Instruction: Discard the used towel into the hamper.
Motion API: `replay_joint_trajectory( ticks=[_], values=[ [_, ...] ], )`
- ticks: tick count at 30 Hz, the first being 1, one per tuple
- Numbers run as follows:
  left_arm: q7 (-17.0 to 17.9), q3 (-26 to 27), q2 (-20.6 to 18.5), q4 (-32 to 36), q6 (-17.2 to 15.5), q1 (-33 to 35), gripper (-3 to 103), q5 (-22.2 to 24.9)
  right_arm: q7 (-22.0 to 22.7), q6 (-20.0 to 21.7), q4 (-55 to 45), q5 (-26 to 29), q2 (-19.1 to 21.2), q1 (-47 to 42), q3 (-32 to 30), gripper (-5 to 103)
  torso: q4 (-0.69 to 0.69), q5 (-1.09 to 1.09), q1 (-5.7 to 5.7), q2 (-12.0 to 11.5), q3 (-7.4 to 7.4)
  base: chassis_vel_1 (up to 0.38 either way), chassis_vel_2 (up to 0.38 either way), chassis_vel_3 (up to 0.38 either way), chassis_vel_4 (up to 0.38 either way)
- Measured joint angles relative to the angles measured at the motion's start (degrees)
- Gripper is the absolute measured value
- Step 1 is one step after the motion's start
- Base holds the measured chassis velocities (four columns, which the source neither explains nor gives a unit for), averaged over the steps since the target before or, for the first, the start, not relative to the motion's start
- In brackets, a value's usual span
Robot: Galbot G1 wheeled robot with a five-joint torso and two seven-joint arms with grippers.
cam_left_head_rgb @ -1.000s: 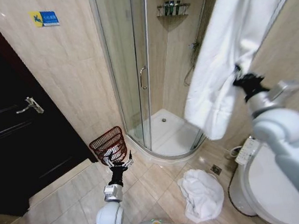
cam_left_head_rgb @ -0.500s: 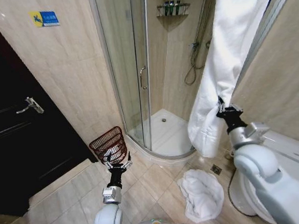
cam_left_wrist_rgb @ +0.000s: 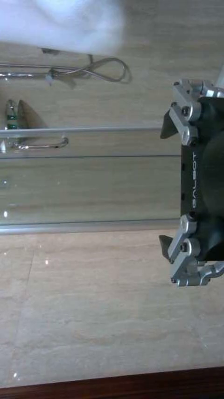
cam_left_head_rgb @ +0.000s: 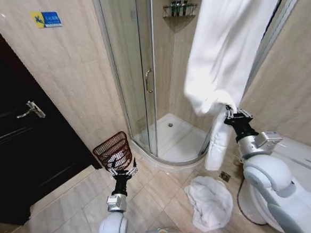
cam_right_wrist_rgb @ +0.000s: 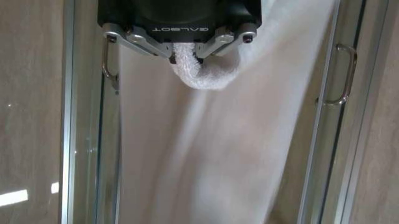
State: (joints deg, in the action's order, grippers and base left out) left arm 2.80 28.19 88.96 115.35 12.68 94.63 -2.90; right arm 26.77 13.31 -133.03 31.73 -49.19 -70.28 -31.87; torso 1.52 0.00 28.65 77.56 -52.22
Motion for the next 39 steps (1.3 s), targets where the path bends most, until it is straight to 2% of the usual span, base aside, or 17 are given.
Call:
replay_joint_trajectory(
  ticks=[31,39],
  values=[
    [-0.1,-0.7,-0.1,0.3,-0.4,-0.8,100,0.0,-0.4,-0.7,0.7,-0.3,0.7,1.8,-0.3,4,0.00,0.00,0.00,0.0,0.00,0.000,0.000,0.000,0.000],
    [0.4,-0.4,-0.2,0.8,-2.4,-0.8,100,0.7,-0.2,-0.3,-2.2,-0.8,-0.9,-0.9,-0.3,4,0.00,0.00,0.00,0.0,0.00,0.000,0.000,0.000,0.000]
  ],
)
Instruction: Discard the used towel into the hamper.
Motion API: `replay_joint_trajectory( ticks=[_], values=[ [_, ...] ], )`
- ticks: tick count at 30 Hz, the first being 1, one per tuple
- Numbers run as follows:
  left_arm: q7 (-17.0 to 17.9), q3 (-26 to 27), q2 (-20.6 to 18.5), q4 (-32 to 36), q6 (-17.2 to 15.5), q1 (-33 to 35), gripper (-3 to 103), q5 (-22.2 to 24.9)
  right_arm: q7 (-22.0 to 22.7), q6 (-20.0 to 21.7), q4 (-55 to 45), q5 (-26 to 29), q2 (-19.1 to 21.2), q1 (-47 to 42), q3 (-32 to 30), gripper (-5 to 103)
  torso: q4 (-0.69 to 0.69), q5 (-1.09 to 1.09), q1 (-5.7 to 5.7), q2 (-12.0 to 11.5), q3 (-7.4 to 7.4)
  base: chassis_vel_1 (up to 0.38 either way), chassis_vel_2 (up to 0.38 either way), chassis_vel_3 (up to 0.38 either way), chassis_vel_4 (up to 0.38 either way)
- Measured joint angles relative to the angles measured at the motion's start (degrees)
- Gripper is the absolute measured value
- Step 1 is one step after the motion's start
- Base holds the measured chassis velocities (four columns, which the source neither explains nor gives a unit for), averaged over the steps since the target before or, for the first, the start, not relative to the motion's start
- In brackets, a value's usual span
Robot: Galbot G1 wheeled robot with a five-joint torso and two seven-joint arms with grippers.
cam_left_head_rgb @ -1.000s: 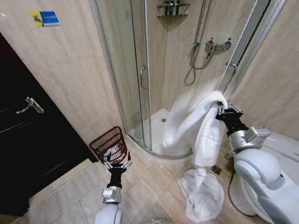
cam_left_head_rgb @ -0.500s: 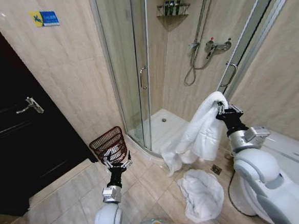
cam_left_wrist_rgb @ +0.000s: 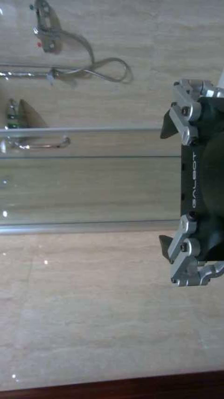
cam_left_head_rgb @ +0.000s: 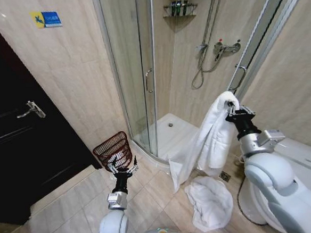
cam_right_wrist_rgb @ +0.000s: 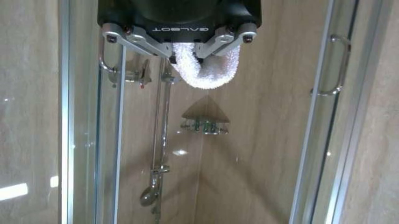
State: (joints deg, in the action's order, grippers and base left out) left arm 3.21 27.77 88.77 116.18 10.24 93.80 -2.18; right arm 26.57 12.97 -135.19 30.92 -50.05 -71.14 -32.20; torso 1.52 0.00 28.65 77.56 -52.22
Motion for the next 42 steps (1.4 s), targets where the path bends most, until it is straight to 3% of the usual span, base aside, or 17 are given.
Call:
replay_joint_trajectory(
  ticks=[9,42],
  values=[
    [0.1,0.4,0.2,1.1,-2.6,0.5,100,0.9,-0.1,0.1,-3.9,-1.2,-0.8,-3.6,-0.1,4,0.00,0.00,0.00,0.0,0.00,0.000,0.000,0.000,0.000],
    [-1.1,-0.2,0.9,0.8,-0.5,1.0,100,-1.1,-0.8,-0.1,-5.1,-1.9,-1.2,-4.8,-1.3,4,0.01,0.00,-0.01,0.0,0.00,0.081,0.077,0.076,0.076]
  ],
)
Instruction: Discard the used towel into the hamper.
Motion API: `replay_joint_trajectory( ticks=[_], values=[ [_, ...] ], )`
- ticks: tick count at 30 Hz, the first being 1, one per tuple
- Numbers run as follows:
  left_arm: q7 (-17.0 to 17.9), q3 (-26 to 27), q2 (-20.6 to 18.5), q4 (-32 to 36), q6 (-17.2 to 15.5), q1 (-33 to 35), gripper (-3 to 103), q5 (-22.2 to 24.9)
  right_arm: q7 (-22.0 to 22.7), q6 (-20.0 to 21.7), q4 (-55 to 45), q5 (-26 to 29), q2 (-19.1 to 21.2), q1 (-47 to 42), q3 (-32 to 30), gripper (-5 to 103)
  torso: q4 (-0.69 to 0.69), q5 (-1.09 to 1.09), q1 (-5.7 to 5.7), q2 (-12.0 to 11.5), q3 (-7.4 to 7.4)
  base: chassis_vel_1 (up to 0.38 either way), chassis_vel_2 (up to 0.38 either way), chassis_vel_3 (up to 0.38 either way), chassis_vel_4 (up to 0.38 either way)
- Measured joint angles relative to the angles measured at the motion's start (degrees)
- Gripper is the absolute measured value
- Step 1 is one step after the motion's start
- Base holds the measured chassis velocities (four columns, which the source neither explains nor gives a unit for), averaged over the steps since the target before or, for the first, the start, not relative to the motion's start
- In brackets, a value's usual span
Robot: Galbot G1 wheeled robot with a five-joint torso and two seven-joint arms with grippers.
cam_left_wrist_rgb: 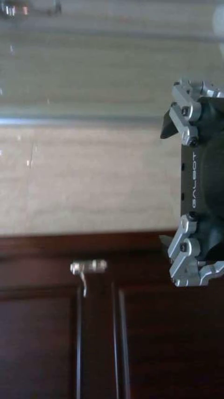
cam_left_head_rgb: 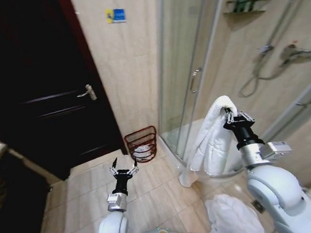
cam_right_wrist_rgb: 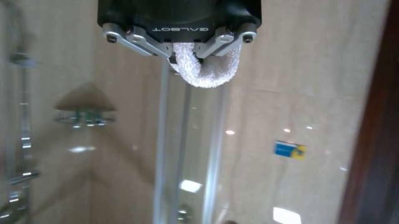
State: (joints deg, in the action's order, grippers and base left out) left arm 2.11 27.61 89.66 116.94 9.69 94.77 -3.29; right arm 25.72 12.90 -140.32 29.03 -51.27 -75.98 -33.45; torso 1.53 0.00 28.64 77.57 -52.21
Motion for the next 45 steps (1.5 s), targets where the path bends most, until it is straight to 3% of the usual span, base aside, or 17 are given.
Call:
replay_joint_trajectory(
  ticks=[24,33,37,45],
  values=[
    [0.6,-0.3,0.9,-1.9,3.5,-0.6,100,-0.6,-0.8,1.3,0.3,1.8,0.0,5.7,0.5,4,-0.02,-0.02,0.00,0.0,0.00,0.054,0.055,0.054,0.052],
    [0.6,0.1,2.3,-2.7,4.0,-1.4,100,-0.9,1.4,4.5,-0.3,12.9,10.1,17.6,0.8,4,-0.01,0.00,0.00,0.0,0.00,0.000,0.000,0.000,0.000],
    [1.6,0.0,2.5,-3.0,5.8,-0.5,100,-2.1,3.5,6.4,0.6,23.9,16.6,28.7,1.0,4,0.00,-0.01,0.01,0.0,-0.01,0.000,0.000,0.000,0.000],
    [2.9,-0.8,2.5,-2.8,7.2,1.0,100,-3.6,2.3,6.6,2.8,29.7,22.3,35.9,0.4,4,0.00,-0.02,0.01,0.0,-0.01,0.000,0.000,0.000,0.000]
  ],
)
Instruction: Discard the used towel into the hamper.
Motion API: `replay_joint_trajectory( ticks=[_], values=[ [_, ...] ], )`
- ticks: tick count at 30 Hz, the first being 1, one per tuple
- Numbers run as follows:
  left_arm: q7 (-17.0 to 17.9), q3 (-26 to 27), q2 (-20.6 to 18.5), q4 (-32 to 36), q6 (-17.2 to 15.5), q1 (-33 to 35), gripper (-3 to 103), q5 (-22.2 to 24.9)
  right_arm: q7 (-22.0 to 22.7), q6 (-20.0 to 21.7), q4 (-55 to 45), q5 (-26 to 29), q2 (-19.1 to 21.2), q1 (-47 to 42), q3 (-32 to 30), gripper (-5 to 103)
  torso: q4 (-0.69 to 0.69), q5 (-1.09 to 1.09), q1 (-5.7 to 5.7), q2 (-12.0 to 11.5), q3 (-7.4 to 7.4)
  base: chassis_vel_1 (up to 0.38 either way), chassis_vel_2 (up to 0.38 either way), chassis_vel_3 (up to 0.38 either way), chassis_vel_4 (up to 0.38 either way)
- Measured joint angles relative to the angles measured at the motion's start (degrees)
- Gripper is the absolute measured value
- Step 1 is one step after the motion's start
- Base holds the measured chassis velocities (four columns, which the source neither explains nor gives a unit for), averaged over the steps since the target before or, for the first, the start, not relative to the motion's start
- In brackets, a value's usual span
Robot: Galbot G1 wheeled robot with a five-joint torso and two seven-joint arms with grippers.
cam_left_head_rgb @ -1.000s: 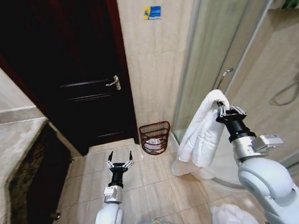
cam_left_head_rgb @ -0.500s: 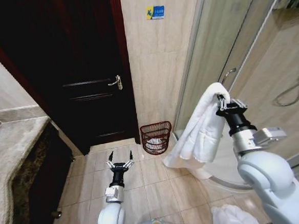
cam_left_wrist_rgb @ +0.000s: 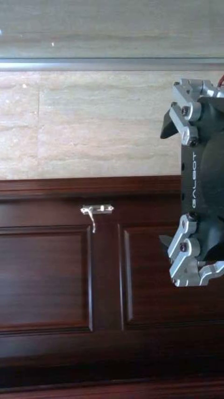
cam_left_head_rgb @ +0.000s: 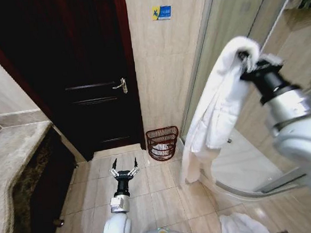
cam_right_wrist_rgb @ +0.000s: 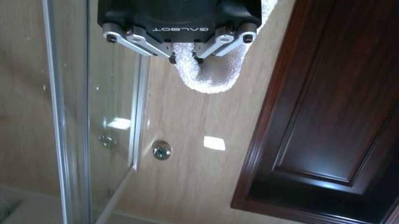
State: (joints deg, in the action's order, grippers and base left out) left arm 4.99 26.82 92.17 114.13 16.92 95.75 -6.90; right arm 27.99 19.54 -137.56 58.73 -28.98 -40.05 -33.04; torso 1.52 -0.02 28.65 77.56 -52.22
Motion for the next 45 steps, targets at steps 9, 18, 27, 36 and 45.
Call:
replay_joint_trajectory(
  ticks=[9,18,27,36,45],
  values=[
    [0.0,0.0,0.0,0.8,-1.7,-0.8,100,-0.5,-1.2,-0.5,2.7,1.3,-1.6,0.3,-0.3,4,-0.01,0.02,0.00,0.0,0.00,0.000,0.000,0.000,0.000],
    [-0.1,0.2,0.0,0.9,-3.2,-1.6,100,-0.6,-4.4,-2.3,4.6,-8.7,-16.3,-1.6,3.8,4,0.01,0.04,0.00,0.0,0.00,0.000,0.000,0.000,0.000],
    [-0.4,0.4,0.0,0.5,-4.1,-2.2,100,-1.0,-14.2,-5.7,14.7,-24.4,-30.5,0.9,6.4,4,0.00,0.03,0.00,0.0,0.00,0.000,0.000,0.000,0.000],
    [-0.1,0.3,0.0,-1.1,-3.3,-2.3,100,-2.0,-13.5,-5.2,22.0,-25.7,-35.1,12.0,12.8,4,0.00,0.04,0.00,0.0,0.00,0.000,0.000,0.000,0.000],
    [0.9,0.2,0.0,-0.6,-3.2,-1.7,100,-1.9,-13.0,-4.4,26.0,-24.5,-36.2,20.2,14.9,4,-0.01,0.01,0.01,0.0,0.00,0.000,0.000,0.000,0.000]
  ],
)
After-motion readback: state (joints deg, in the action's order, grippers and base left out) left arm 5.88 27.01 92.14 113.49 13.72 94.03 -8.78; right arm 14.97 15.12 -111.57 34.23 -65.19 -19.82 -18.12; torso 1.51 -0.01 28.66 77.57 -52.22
